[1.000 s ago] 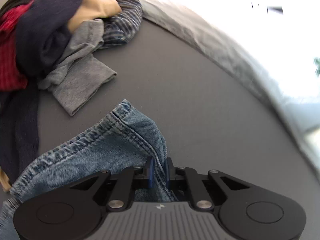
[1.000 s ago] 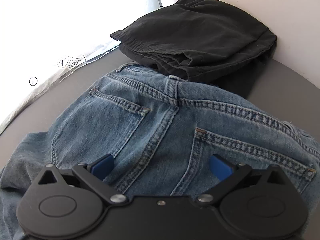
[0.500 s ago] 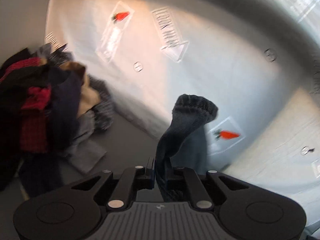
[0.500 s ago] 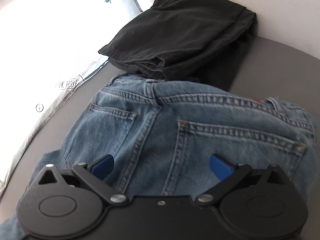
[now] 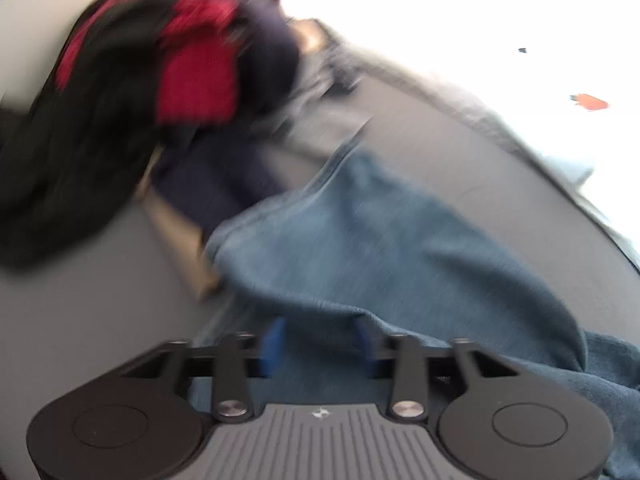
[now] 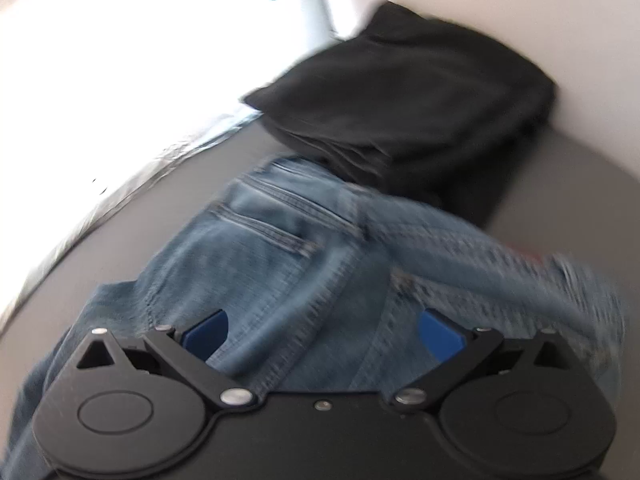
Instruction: Fold clothes
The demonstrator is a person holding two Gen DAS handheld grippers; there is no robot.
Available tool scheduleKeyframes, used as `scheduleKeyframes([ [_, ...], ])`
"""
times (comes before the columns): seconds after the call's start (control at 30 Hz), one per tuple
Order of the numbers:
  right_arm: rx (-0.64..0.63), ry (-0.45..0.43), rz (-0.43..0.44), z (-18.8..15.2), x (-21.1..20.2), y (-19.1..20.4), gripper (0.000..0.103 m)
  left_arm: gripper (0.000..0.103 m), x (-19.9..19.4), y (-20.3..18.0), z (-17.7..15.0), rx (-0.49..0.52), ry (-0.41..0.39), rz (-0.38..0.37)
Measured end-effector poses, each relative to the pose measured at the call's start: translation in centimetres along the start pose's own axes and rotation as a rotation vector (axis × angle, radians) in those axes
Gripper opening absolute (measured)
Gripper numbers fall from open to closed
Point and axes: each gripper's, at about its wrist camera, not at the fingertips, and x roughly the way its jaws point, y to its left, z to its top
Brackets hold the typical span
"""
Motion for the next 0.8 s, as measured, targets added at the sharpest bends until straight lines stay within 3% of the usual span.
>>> scheduleKeyframes([
  [0.03,-0.048,-0.010,-0.003,0.4,0.2,0.7,0.103,0.075,0.1,-0.4,0.7,0.029,-0.023,-0.011],
  [0.13,-0.188,-0.057,-0.036,1.7,0.9,3.2,0.103,0.083,2.1,-1.6,2.9,0.093,-0.047,-0.044],
  [0.27,-0.360,-0.091,-0.026,3.9,2.5,5.8,0.103,0.091,6.2,-3.3,5.7,0.185,-0.044,-0.014],
  [0.33,-0.441,-0.103,-0.041,4.9,3.7,6.7,0.103,0.100,8.3,-3.6,6.4,0.226,-0.042,0.000],
  [0.47,-0.560,-0.085,-0.045,6.6,6.6,7.9,0.102,0.100,12.0,-3.6,7.3,0.305,0.047,0.020],
  [0.53,-0.607,-0.059,-0.029,7.4,8.3,8.4,0.102,0.103,12.7,-3.5,7.3,0.313,0.022,0.004],
  [0.63,-0.666,-0.009,-0.029,8.1,10.8,8.9,0.101,0.103,13.3,-2.6,8.1,0.270,0.047,-0.039],
  [0.8,-0.735,0.077,-0.011,8.4,13.9,9.0,0.098,0.103,13.5,-2.4,8.3,0.282,0.052,-0.053],
])
